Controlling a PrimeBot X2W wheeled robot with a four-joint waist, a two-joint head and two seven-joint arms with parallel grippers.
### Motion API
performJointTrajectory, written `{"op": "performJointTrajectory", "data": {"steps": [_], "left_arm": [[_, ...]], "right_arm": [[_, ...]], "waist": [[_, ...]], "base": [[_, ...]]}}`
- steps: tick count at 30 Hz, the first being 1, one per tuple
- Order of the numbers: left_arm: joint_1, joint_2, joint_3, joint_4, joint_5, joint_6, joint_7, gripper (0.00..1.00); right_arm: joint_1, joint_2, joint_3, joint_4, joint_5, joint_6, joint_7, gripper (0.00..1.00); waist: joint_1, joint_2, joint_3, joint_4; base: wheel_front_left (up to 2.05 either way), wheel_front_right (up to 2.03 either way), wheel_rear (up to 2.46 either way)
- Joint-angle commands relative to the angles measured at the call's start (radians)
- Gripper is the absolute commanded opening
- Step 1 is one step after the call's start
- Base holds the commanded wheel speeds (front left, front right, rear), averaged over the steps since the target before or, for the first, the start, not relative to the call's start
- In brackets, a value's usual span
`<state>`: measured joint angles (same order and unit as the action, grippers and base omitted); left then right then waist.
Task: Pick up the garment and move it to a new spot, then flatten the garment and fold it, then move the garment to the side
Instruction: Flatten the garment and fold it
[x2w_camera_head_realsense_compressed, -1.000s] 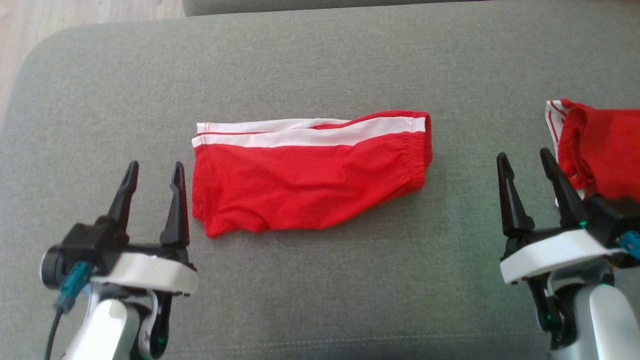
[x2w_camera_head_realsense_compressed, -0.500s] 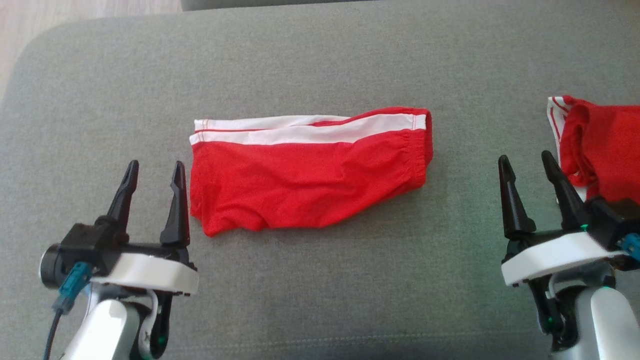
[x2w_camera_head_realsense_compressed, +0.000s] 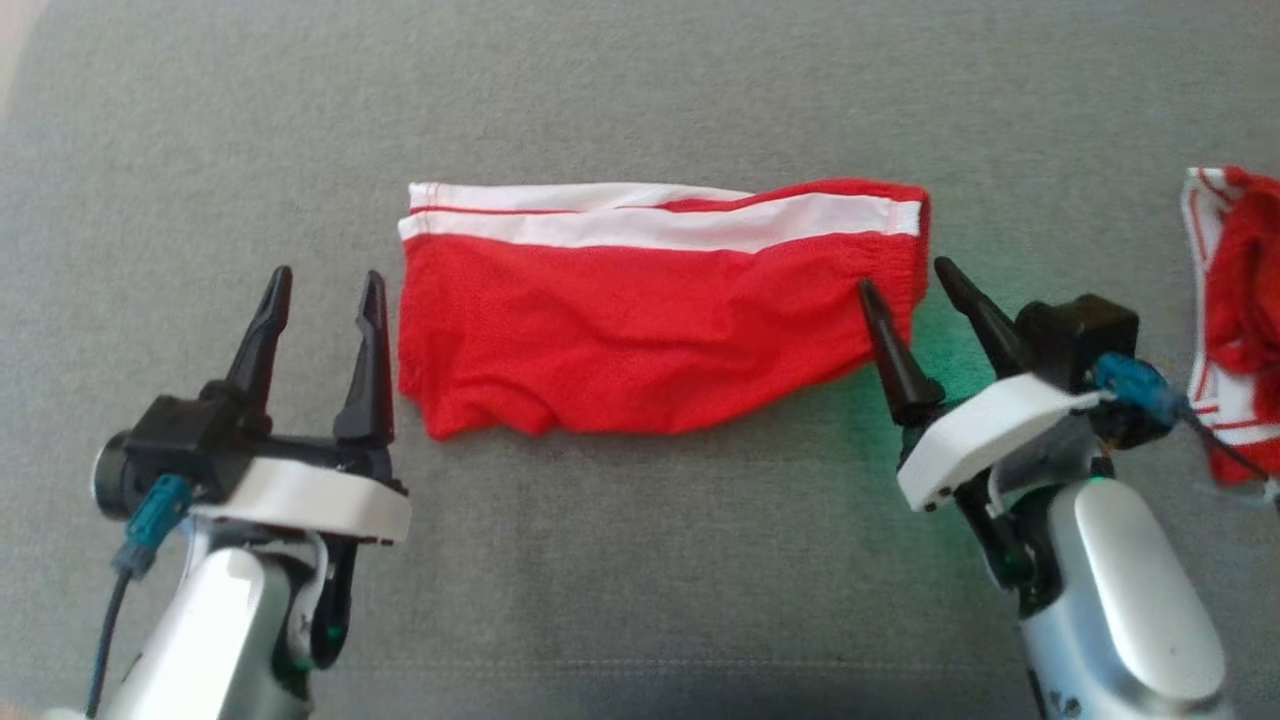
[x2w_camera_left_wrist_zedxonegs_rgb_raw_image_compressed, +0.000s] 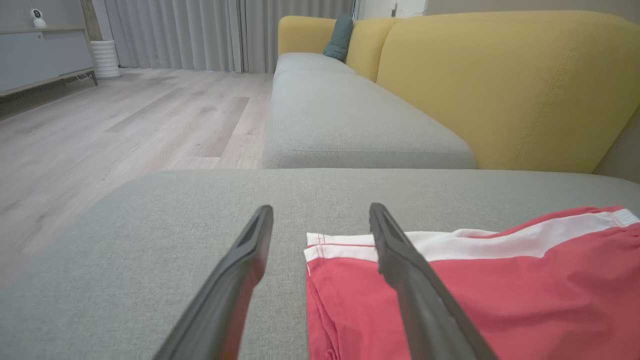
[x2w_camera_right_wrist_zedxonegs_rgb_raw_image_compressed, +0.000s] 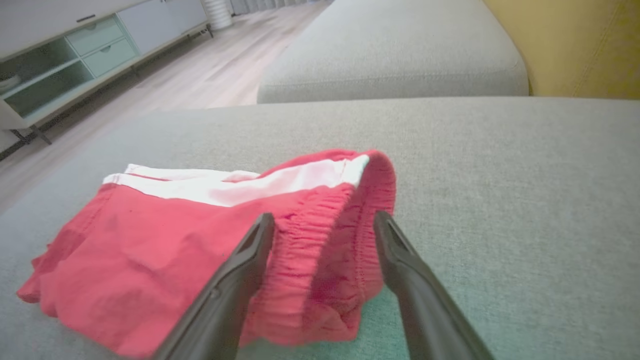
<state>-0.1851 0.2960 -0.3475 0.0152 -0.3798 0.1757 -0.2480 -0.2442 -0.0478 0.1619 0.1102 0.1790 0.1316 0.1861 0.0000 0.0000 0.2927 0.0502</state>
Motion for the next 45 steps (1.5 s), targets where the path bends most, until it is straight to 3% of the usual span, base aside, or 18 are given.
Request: {"op": "performJointTrajectory", "data": {"steps": [1,9,16,17,19,20,26,35,41,45], "left_arm": [[-0.046,0.009,0.029,-0.016,0.002,-0.007,-0.008,1.0],[-0.084,-0.023,0.019,0.021,0.013,-0.031,-0.012,1.0],[-0.091,-0.041,0.035,0.029,0.027,-0.045,-0.013,1.0],[-0.091,-0.043,0.037,0.03,0.03,-0.047,-0.013,1.0],[-0.093,-0.046,0.041,0.03,0.037,-0.051,-0.014,1.0],[-0.093,-0.048,0.043,0.029,0.041,-0.053,-0.014,1.0],[-0.089,-0.055,0.057,0.033,0.056,-0.061,-0.014,1.0],[-0.071,-0.063,0.065,0.029,0.069,-0.067,-0.014,1.0],[-0.058,-0.064,0.07,0.029,0.071,-0.066,-0.014,1.0],[-0.052,-0.067,0.069,0.032,0.071,-0.066,-0.014,1.0]], "right_arm": [[-0.024,-0.003,0.009,-0.011,-0.001,-0.001,0.009,1.0],[-0.059,-0.014,-0.089,0.079,-0.01,-0.001,0.069,1.0],[-0.087,-0.014,-0.09,0.162,0.045,-0.001,0.146,1.0],[-0.089,-0.013,-0.087,0.172,0.06,-0.001,0.158,0.82],[-0.095,-0.013,-0.074,0.178,0.078,-0.001,0.169,0.04],[-0.095,-0.013,-0.07,0.179,0.088,-0.001,0.171,0.0],[-0.073,-0.042,-0.058,0.14,0.125,-0.001,0.153,0.0],[0.017,-0.153,-0.091,0.029,0.18,-0.001,0.161,0.0],[0.042,-0.18,-0.094,-0.039,0.23,-0.001,0.222,0.0],[0.037,-0.171,-0.071,-0.116,0.329,-0.001,0.328,0.0]], "waist": [[0.0,0.0,0.016,0.024],[0.0,0.0,0.049,0.08],[0.0,0.0,0.062,0.089],[0.0,0.0,0.063,0.088],[0.0,0.0,0.065,0.086],[0.0,0.0,0.065,0.083],[0.0,0.0,0.056,0.065],[0.0,0.0,0.019,0.042],[0.0,0.0,0.002,0.031],[0.0,0.0,-0.011,0.028]], "base": [[0.0,0.0,0.0],[0.0,0.0,0.0],[0.0,0.0,0.0],[0.0,0.0,0.0],[0.0,0.0,0.0],[0.0,0.0,0.0],[0.0,0.0,0.0],[0.0,0.0,0.0],[0.0,0.0,0.0],[0.0,0.0,0.0]]}}
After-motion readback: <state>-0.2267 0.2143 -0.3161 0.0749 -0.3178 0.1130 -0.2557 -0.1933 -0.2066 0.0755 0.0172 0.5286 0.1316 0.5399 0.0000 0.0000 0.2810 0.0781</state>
